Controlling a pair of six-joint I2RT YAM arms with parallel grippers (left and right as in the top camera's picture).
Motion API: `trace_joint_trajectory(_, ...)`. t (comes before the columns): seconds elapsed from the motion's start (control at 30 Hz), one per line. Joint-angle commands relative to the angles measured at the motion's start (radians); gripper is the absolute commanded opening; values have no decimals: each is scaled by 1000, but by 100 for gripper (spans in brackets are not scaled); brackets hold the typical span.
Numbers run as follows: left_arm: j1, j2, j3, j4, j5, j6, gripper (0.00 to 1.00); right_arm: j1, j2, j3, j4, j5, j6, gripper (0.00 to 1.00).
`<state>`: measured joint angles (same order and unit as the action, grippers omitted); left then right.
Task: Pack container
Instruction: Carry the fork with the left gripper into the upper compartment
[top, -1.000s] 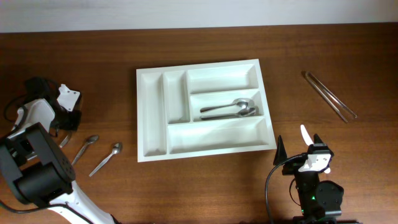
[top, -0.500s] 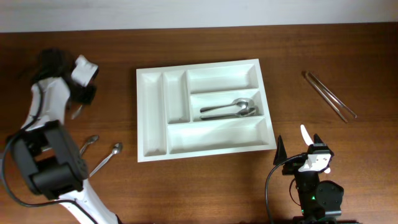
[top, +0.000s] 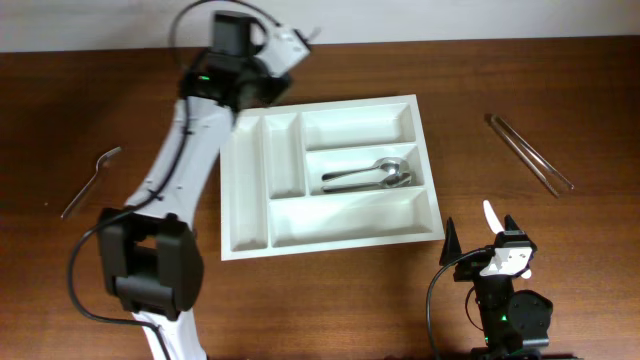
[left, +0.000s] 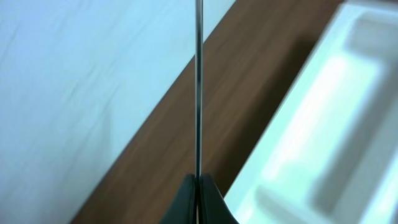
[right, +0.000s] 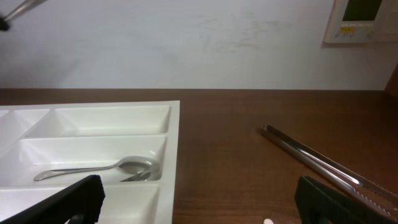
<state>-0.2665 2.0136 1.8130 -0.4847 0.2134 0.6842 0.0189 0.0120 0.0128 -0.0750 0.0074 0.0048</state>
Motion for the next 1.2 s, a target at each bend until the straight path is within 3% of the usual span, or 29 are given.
trace_joint_trajectory(0.0, -89, 1, 17, 21, 77, 37, 2, -8, -8, -7, -4, 12, 12, 99)
trace_joint_trajectory(0.1, -154, 43, 17, 24, 116, 104, 2, -8, -8, -7, -4, 12, 12, 99)
trace_joint_trajectory(0.43, -217, 180, 17, 27, 85, 95, 5, -8, -8, -7, -4, 12, 12, 99)
trace_joint_trajectory(0.5, -216, 183, 17, 26, 78, 96, 30, -8, -8, -7, -4, 12, 12, 99)
trace_joint_trajectory(0.57, -216, 183, 17, 29, 79, 96, 37, -8, -8, -7, -4, 12, 12, 99)
trace_joint_trajectory(0.63, -216, 179, 17, 28, 65, 88, 50, -8, -8, -7, -4, 12, 12, 99)
trace_joint_trajectory(0.77, -207, 132, 29, -13, -132, 72, 52, -8, -8, -7, -4, 12, 12, 99)
trace_joint_trajectory(0.8, -188, 97, 31, -37, -229, 72, 58, -8, -8, -7, -4, 12, 12, 99)
trace_joint_trajectory(0.87, -156, 57, 31, -74, -303, 72, 86, -8, -8, -7, -4, 12, 12, 99)
trace_joint_trajectory(1.0, -56, -13, 31, -179, -354, 60, 93, -8, -8, -7, -4, 12, 12, 99)
trace_joint_trajectory(1.17, 164, -57, 31, -309, -381, -9, 99, -8, -8, -7, -4, 12, 12, 99)
